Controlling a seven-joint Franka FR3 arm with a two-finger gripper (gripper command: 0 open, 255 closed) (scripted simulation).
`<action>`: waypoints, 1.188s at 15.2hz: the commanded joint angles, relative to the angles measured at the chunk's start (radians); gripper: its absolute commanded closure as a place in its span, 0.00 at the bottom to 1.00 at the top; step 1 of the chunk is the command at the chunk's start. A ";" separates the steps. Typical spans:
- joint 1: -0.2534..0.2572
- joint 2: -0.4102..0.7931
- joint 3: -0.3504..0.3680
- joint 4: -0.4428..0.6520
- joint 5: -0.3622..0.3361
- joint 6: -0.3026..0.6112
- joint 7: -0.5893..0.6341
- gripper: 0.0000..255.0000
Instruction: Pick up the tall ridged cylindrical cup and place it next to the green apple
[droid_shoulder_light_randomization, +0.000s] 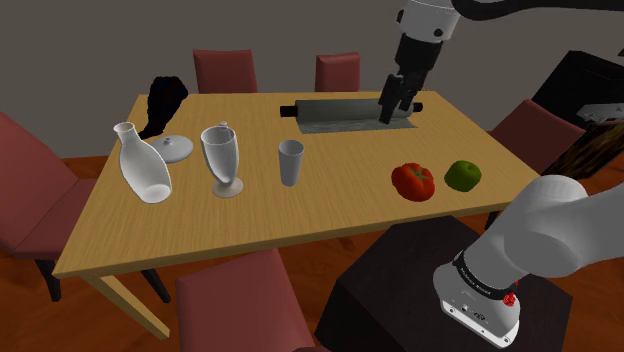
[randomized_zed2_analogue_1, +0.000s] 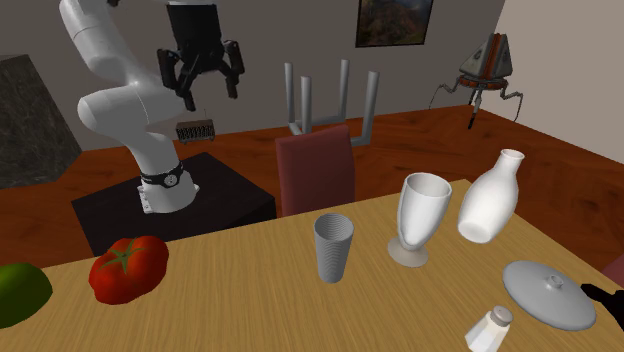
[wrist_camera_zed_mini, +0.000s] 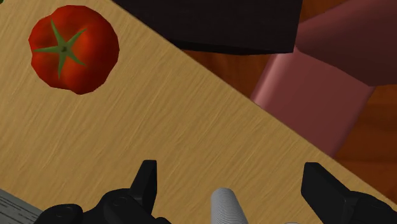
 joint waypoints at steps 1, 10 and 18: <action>0.001 0.050 0.017 -0.002 -0.002 0.057 0.014 0.00; 0.005 0.350 0.104 0.071 -0.038 0.295 0.110 0.00; 0.013 0.653 0.155 0.229 -0.138 0.434 0.223 0.00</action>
